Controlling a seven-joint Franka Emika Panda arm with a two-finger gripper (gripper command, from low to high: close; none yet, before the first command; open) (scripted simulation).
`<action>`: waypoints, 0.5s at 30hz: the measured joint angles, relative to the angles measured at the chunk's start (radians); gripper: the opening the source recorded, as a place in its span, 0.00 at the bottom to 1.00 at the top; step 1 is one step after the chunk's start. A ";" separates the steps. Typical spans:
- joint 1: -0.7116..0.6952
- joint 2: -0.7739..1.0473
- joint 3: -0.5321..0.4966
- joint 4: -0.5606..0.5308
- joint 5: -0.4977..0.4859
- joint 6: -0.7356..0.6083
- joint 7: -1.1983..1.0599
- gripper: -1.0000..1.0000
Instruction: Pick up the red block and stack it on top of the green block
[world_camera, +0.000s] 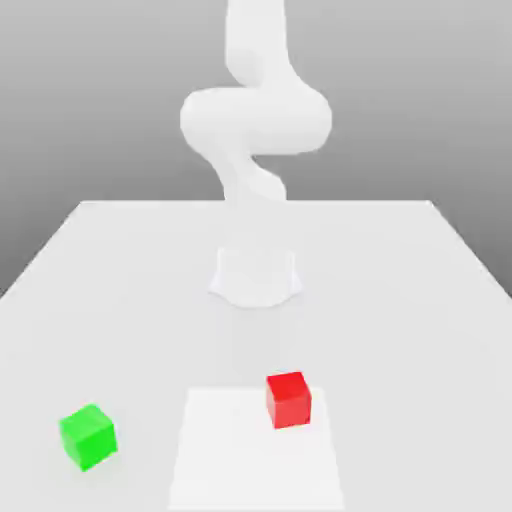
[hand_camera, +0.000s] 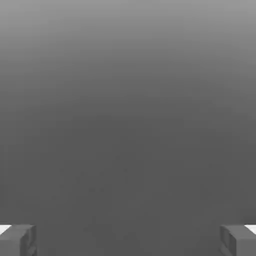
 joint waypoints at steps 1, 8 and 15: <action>0.005 0.035 0.001 -0.028 0.000 0.024 -0.005 0.50; 0.038 0.271 0.009 -0.217 0.005 0.189 -0.044 0.50; 0.069 0.531 0.023 -0.417 0.007 0.367 -0.085 0.50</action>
